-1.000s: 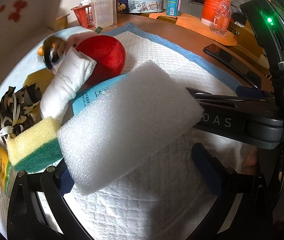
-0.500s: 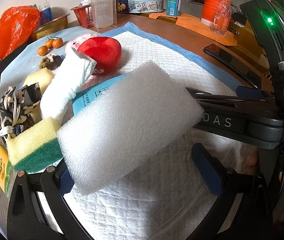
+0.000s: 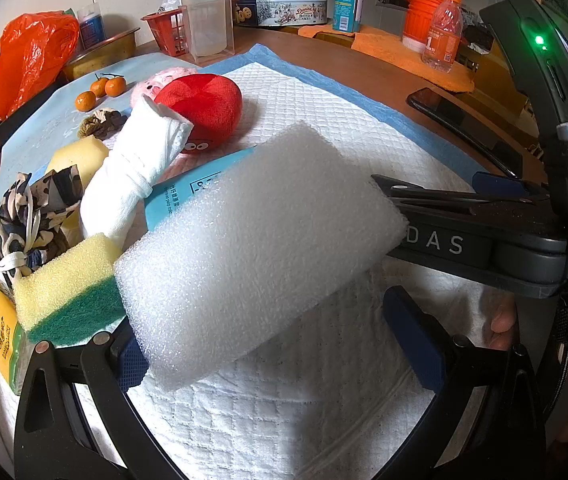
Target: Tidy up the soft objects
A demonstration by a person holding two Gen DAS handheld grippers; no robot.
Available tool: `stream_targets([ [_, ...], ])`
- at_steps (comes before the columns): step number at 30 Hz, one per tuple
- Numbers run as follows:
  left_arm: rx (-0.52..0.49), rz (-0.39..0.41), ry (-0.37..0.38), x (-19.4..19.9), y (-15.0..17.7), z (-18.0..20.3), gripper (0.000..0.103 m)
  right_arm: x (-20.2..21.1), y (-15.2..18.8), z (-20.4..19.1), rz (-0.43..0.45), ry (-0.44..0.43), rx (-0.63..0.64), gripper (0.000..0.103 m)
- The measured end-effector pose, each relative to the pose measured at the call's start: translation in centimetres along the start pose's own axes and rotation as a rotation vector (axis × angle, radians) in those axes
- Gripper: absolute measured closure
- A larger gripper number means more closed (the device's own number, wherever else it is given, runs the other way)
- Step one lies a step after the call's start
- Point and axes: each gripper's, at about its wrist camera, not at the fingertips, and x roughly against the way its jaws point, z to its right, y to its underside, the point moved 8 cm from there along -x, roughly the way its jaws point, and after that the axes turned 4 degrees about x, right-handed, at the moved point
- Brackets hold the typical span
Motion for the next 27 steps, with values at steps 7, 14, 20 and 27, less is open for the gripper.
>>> stream_targets([
  [7, 0.0, 0.0, 0.0, 0.0, 0.0, 0.0, 0.0, -0.02, 0.02, -0.04, 0.0, 0.0, 0.0, 0.0],
  [14, 0.0, 0.0, 0.0, 0.0, 0.0, 0.01, 0.0, 0.01, 0.03, -0.01, 0.0, 0.0, 0.0, 0.0],
  [20, -0.001, 0.0, -0.001, 0.0, 0.0, -0.01, 0.0, 0.01, 0.03, 0.0, 0.0, 0.0, 0.0, 0.0],
  [27, 0.011, -0.003, -0.011, 0.14, -0.02, 0.03, 0.0, -0.01, 0.03, -0.01, 0.0, 0.0, 0.0, 0.0],
])
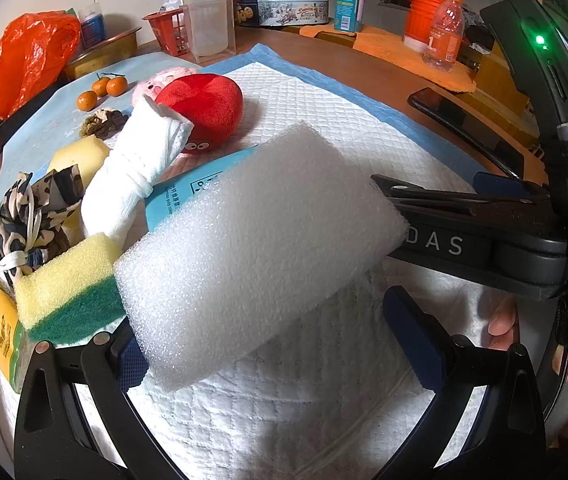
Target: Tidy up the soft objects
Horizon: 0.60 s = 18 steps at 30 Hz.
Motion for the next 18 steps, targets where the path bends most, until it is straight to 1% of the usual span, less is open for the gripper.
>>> stream_targets([
  [2, 0.01, -0.016, -0.009, 0.1, 0.3, -0.2, 0.0, 0.0, 0.0, 0.0, 0.0, 0.0, 0.0, 0.0],
  [4, 0.035, -0.041, -0.005, 1.1, 1.0, 0.0, 0.0, 0.0, 0.0, 0.0, 0.0, 0.0, 0.0, 0.0],
  [5, 0.054, -0.036, 0.003, 2.1, 1.3, -0.1, 0.0, 0.0, 0.0, 0.0, 0.0, -0.001, 0.0, 0.0],
  [7, 0.084, 0.001, -0.001, 3.7, 1.2, -0.3, 0.0, 0.1, 0.1, -0.1, 0.0, -0.003, -0.002, 0.0],
  [8, 0.115, 0.029, 0.007, 5.4, 1.2, -0.8, 0.0, 0.0, 0.1, 0.0, -0.001, -0.004, -0.003, 0.0],
  [10, 0.171, 0.087, 0.0, 8.3, 1.0, -2.3, 0.0, 0.0, 0.1, -0.1, -0.003, -0.008, 0.002, 0.0],
  [11, 0.214, 0.142, -0.018, 10.6, 1.0, -3.9, 0.0, 0.0, 0.1, -0.1, -0.007, -0.014, 0.01, 0.0],
  [13, 0.282, 0.192, -0.048, 13.3, 1.5, -6.6, 0.0, 0.1, 0.1, -0.1, -0.015, -0.029, 0.024, 0.0],
  [14, 0.333, 0.2, -0.085, 14.5, 2.3, -8.7, 0.0, 0.2, 0.2, 0.0, -0.017, -0.042, 0.029, 0.0],
  [16, 0.417, 0.196, -0.133, 15.6, 3.9, -12.0, 0.0, 0.6, -0.2, 0.4, -0.01, -0.081, 0.013, 0.0],
  [17, 0.46, 0.194, -0.15, 16.0, 4.9, -13.4, 0.0, 1.2, -0.6, 0.6, 0.013, -0.112, -0.008, 0.0],
  [18, 0.512, 0.183, -0.168, 16.4, 6.5, -15.2, 0.0, 1.8, -1.0, 0.6, 0.04, -0.135, -0.015, 0.0],
])
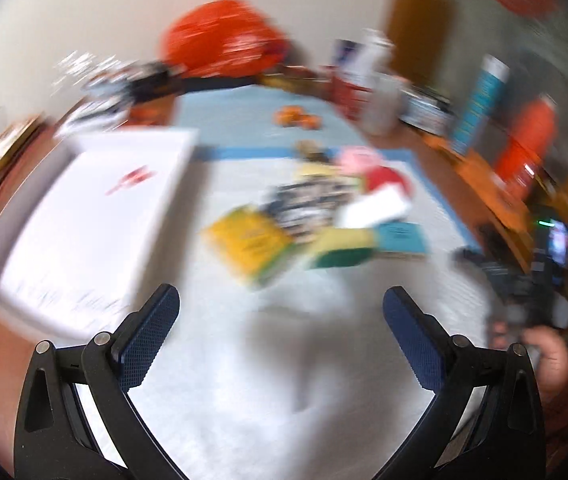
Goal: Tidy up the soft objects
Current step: 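Grasp a white foam block with the left gripper while the right grasps another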
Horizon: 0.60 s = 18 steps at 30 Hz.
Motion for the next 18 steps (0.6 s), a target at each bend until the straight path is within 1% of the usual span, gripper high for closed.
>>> stream_targets([
  [2, 0.046, -0.041, -0.041, -0.2, 1.1, -2.6, 0.0, 1.9, -1.6, -1.0, 0.097, -0.072, 0.029, 0.0],
  [4, 0.049, -0.053, -0.067, -0.2, 2.1, -3.1, 0.0, 3.6, -2.9, -2.5, 0.179, -0.159, 0.079, 0.0],
  [5, 0.04, -0.054, -0.075, -0.3, 2.6, -3.1, 0.0, 4.2, -3.3, -3.6, 0.2, -0.199, 0.118, 0.0],
  [6, 0.033, -0.054, -0.079, -0.3, 2.8, -3.3, 0.0, 4.4, -3.3, -4.9, 0.185, -0.239, 0.173, 0.0],
  [7, 0.025, -0.058, -0.085, -0.5, 3.1, -3.1, 0.0, 4.3, -2.9, -5.8, 0.158, -0.259, 0.214, 0.0],
  [9, 0.005, -0.077, -0.085, -1.2, 3.8, -2.4, 0.0, 3.5, -1.6, -8.0, 0.073, -0.256, 0.295, 0.0],
  [11, -0.011, -0.095, -0.078, -1.8, 4.5, -1.9, 0.0, 2.9, 0.0, -9.9, 0.023, -0.266, 0.347, 0.0],
  [14, -0.049, -0.125, -0.085, -2.5, 5.2, -1.3, 0.0, 2.8, 1.5, -12.1, 0.005, -0.256, 0.41, 0.0],
  [16, -0.088, -0.137, -0.084, -3.1, 5.2, -0.7, 0.0, 2.8, 1.9, -13.3, 0.007, -0.232, 0.441, 0.0],
  [18, -0.129, -0.147, -0.087, -3.6, 5.2, -0.2, 0.0, 2.2, 1.7, -13.5, -0.004, -0.212, 0.444, 0.0],
])
